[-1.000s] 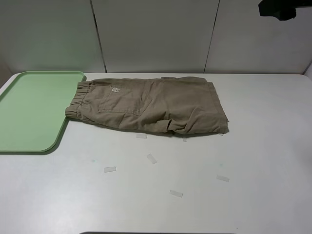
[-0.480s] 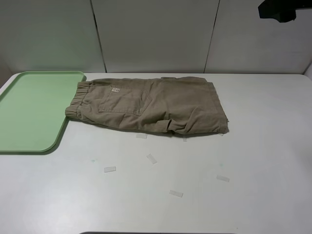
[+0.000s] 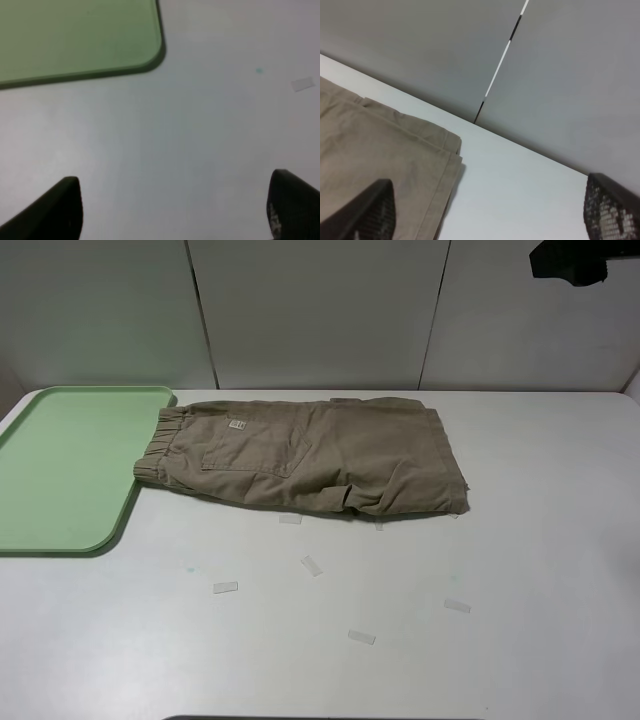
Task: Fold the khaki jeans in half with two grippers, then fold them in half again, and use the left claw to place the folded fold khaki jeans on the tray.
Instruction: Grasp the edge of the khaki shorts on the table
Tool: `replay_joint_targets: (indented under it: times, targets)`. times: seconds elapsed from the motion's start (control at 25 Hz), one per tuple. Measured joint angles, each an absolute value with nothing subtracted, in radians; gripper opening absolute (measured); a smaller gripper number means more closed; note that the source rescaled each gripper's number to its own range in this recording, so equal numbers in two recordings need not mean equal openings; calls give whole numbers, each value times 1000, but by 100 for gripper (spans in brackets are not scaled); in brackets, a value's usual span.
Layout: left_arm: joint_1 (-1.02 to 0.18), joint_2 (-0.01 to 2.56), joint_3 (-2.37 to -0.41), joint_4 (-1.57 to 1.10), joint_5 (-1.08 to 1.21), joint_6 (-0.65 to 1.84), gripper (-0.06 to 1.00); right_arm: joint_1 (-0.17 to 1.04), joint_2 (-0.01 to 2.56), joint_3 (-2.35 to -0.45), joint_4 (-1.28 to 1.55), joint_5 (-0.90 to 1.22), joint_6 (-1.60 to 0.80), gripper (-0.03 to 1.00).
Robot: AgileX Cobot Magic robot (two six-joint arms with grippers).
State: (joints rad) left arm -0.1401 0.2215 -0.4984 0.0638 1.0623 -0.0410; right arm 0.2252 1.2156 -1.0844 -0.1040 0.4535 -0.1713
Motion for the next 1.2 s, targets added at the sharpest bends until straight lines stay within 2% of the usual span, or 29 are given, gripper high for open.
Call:
replay_joint_targets:
  times: [0.6, 0.92, 1.2]
  targets:
    - [-140, 214, -498, 64, 1061, -41, 86, 225, 1216, -1084, -98, 453, -171, 84]
    - [-140, 6, -495, 64, 1059, -41, 86, 225, 1216, -1084, -98, 452, -171, 84]
    - [-140, -7, -495, 64, 1061, -41, 86, 225, 1216, -1084, -89, 451, -171, 84]
